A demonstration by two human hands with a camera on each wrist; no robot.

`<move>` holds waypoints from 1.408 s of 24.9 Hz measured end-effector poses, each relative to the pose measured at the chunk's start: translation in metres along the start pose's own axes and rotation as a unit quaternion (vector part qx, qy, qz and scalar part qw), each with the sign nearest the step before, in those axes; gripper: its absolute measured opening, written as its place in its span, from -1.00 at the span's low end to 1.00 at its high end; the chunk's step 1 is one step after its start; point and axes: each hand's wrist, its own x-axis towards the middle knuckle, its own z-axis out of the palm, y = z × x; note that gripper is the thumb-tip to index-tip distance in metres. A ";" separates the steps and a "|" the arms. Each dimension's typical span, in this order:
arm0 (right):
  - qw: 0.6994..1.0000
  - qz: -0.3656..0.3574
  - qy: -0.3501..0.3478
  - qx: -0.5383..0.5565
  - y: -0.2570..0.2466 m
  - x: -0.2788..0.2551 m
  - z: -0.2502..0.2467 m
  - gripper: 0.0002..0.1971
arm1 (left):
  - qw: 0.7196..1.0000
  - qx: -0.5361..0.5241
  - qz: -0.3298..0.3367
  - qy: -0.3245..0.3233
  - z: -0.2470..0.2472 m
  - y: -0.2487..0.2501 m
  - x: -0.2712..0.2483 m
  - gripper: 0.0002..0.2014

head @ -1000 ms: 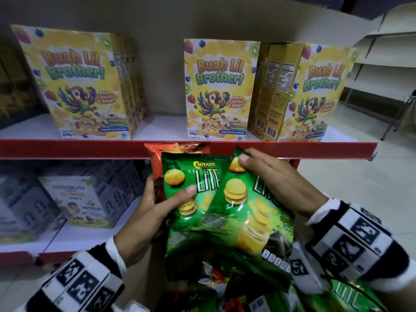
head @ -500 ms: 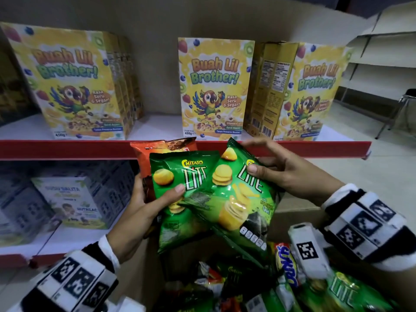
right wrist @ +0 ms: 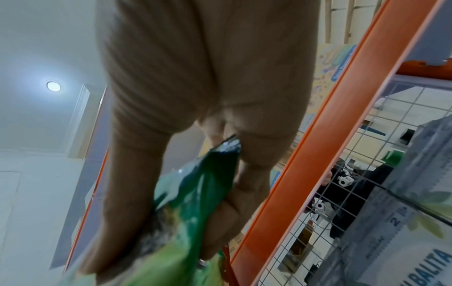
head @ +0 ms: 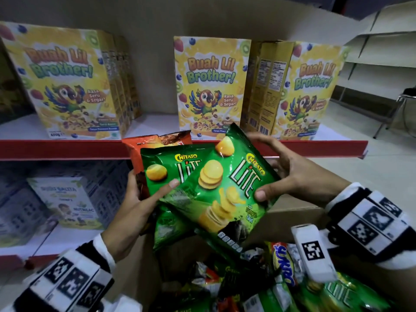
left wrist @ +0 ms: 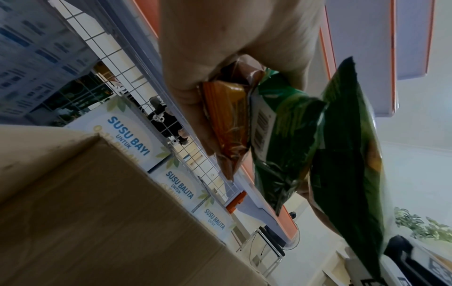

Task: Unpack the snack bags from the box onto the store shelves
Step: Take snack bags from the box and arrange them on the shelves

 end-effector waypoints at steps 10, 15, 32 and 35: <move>0.974 -0.075 0.093 0.191 -0.002 -0.001 -0.004 -0.47 | 1.000 0.011 0.009 0.006 0.007 -0.005 0.001 -0.27; 0.961 -0.043 0.127 0.244 -0.006 0.000 0.004 -0.58 | 1.000 0.014 0.006 0.006 0.008 -0.007 0.003 -0.30; 0.951 0.054 0.159 0.258 0.009 0.002 0.064 -0.45 | 0.999 0.014 0.043 -0.024 0.014 -0.002 -0.008 -0.30; 0.951 0.050 0.152 0.266 0.010 0.000 0.069 -0.50 | 0.998 0.023 0.050 -0.030 0.017 0.001 -0.010 -0.22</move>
